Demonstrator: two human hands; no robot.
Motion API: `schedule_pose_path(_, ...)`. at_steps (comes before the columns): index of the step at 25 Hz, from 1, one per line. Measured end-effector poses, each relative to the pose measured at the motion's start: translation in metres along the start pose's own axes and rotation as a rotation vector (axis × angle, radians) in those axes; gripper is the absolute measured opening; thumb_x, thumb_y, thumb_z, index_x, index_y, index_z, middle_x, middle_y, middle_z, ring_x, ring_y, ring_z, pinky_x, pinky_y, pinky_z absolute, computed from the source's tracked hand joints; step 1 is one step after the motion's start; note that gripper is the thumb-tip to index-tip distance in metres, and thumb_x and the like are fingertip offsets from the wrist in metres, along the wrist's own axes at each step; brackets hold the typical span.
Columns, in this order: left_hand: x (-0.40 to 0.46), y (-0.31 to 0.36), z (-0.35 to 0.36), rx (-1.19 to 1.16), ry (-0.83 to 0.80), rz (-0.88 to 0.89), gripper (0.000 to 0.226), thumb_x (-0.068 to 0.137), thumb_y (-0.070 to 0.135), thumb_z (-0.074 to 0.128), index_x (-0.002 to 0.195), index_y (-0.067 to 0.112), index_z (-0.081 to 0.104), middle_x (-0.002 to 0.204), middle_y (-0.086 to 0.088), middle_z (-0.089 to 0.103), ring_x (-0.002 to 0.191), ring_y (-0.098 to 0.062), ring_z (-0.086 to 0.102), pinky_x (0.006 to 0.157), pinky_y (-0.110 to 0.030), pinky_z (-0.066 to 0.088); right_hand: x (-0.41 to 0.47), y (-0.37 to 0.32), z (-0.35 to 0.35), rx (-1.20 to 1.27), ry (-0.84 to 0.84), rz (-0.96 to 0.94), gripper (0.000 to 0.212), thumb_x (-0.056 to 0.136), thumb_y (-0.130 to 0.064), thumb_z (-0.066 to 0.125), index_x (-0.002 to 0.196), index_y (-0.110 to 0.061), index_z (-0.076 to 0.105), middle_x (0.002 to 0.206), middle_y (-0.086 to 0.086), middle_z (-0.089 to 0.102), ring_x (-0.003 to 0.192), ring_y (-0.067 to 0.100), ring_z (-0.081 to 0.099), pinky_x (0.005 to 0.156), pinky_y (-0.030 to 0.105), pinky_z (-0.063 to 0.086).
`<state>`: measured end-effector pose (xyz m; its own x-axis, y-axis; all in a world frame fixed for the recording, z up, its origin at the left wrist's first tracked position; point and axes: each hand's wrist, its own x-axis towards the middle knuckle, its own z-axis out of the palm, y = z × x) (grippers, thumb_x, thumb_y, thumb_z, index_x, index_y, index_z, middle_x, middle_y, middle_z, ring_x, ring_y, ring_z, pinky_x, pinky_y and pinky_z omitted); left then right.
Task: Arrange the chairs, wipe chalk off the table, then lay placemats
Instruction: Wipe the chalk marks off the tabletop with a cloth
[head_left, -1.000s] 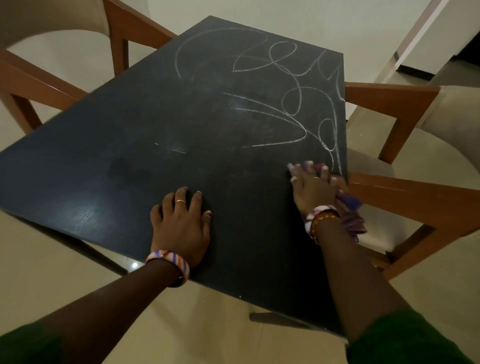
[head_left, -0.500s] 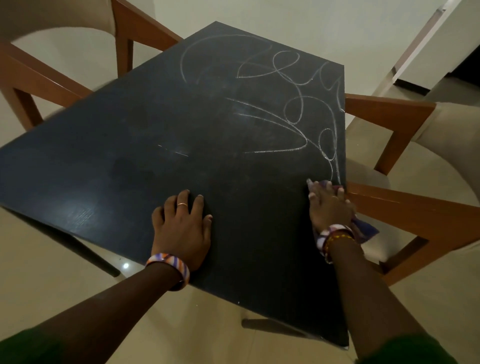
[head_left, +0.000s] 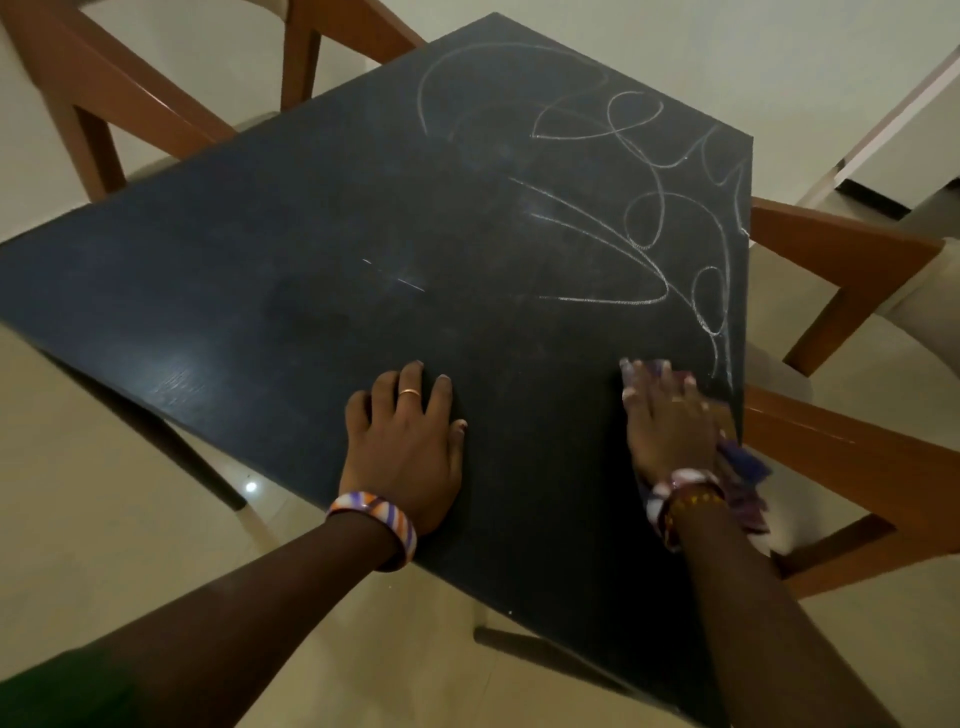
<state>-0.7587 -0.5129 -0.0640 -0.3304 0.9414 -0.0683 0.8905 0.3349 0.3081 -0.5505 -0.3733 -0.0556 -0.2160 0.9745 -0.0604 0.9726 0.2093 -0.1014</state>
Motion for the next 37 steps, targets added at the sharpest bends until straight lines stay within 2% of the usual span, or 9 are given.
schedule_pose_path(2, 0.001, -0.002, 0.002, -0.003, 0.004, 0.007, 0.058, 0.095, 0.05, 0.024, 0.147, 0.025, 0.011, 0.154, -0.005, 0.007, 0.142, -0.026, 0.005, 0.114, -0.043, 0.005, 0.047, -0.034, 0.009, 0.014, -0.003, 0.01, 0.046, 0.102, -0.035, 0.021, 0.148, -0.036, 0.019, 0.158, 0.002, 0.012, 0.145, 0.03, 0.008, 0.117, 0.045, 0.007)
schedule_pose_path(5, 0.001, -0.003, 0.003, -0.001, 0.018, 0.004, 0.058, 0.096, 0.05, 0.024, 0.147, 0.026, 0.012, 0.154, -0.005, 0.008, 0.142, -0.026, 0.005, 0.114, -0.043, 0.005, 0.077, -0.105, 0.018, -0.027, 0.001, -0.209, 0.046, 0.102, -0.034, 0.022, 0.147, -0.037, 0.021, 0.158, 0.003, 0.014, 0.144, 0.033, 0.01, 0.117, 0.045, 0.01)
schedule_pose_path(10, -0.003, 0.0, -0.002, 0.002, 0.005, 0.016, 0.055, 0.096, 0.047, 0.026, 0.146, 0.023, 0.018, 0.154, -0.005, 0.012, 0.141, -0.026, 0.009, 0.114, -0.044, 0.008, -0.01, -0.117, 0.011, 0.043, -0.083, -0.525, 0.045, 0.102, -0.033, 0.024, 0.145, -0.043, 0.017, 0.158, -0.006, 0.009, 0.146, 0.021, 0.004, 0.117, 0.039, 0.004)
schedule_pose_path(15, 0.002, -0.009, -0.008, 0.029, -0.038, 0.112, 0.055, 0.096, 0.047, 0.026, 0.145, 0.023, 0.017, 0.153, -0.007, 0.015, 0.138, -0.025, 0.017, 0.111, -0.042, 0.015, -0.02, -0.042, -0.002, 0.049, -0.051, -0.169, 0.045, 0.102, -0.031, 0.024, 0.146, -0.038, 0.018, 0.158, -0.005, 0.009, 0.146, 0.02, 0.004, 0.117, 0.04, 0.004)
schedule_pose_path(19, 0.025, -0.049, -0.034, 0.001, -0.143, 0.343, 0.047, 0.096, 0.043, 0.034, 0.141, 0.03, 0.029, 0.151, 0.002, 0.02, 0.136, -0.02, 0.019, 0.111, -0.036, 0.019, 0.041, -0.076, 0.004, 0.019, -0.041, 0.072, 0.047, 0.102, -0.034, 0.022, 0.148, -0.036, 0.019, 0.159, 0.002, 0.012, 0.145, 0.03, 0.007, 0.117, 0.047, 0.008)
schedule_pose_path(26, 0.108, -0.175, -0.079, -0.058, 0.025, -0.079, 0.043, 0.094, 0.032, 0.043, 0.136, 0.022, 0.039, 0.151, -0.004, 0.025, 0.138, -0.025, 0.021, 0.111, -0.045, 0.018, 0.079, -0.261, 0.035, -0.023, 0.025, -0.332, 0.059, 0.09, -0.039, 0.006, 0.145, -0.039, 0.028, 0.157, 0.0, 0.021, 0.144, 0.029, 0.013, 0.116, 0.044, 0.012)
schedule_pose_path(30, 0.115, -0.186, -0.081, -0.068, 0.027, -0.075, 0.048, 0.095, 0.032, 0.043, 0.14, 0.02, 0.034, 0.153, -0.005, 0.021, 0.139, -0.026, 0.018, 0.111, -0.045, 0.015, 0.014, -0.242, 0.023, 0.117, -0.117, -0.569, 0.045, 0.098, -0.039, 0.024, 0.143, -0.042, 0.023, 0.157, -0.008, 0.012, 0.146, 0.017, 0.003, 0.114, 0.032, -0.002)
schedule_pose_path(33, 0.113, -0.186, -0.075, -0.061, 0.025, -0.073, 0.053, 0.095, 0.034, 0.042, 0.143, 0.019, 0.028, 0.155, -0.006, 0.014, 0.14, -0.027, 0.012, 0.112, -0.044, 0.01, 0.009, -0.177, 0.01, 0.176, -0.051, -0.33, 0.041, 0.099, -0.037, 0.025, 0.138, -0.045, 0.018, 0.153, -0.016, 0.007, 0.145, 0.013, 0.002, 0.116, 0.031, -0.003)
schedule_pose_path(37, 0.117, -0.185, -0.074, -0.049, 0.026, -0.08, 0.055, 0.094, 0.036, 0.043, 0.144, 0.021, 0.025, 0.155, -0.006, 0.013, 0.14, -0.027, 0.01, 0.112, -0.044, 0.009, 0.068, -0.181, 0.004, 0.065, -0.05, 0.029, 0.045, 0.102, -0.031, 0.025, 0.145, -0.04, 0.021, 0.158, -0.002, 0.011, 0.146, 0.025, 0.005, 0.118, 0.043, 0.005)
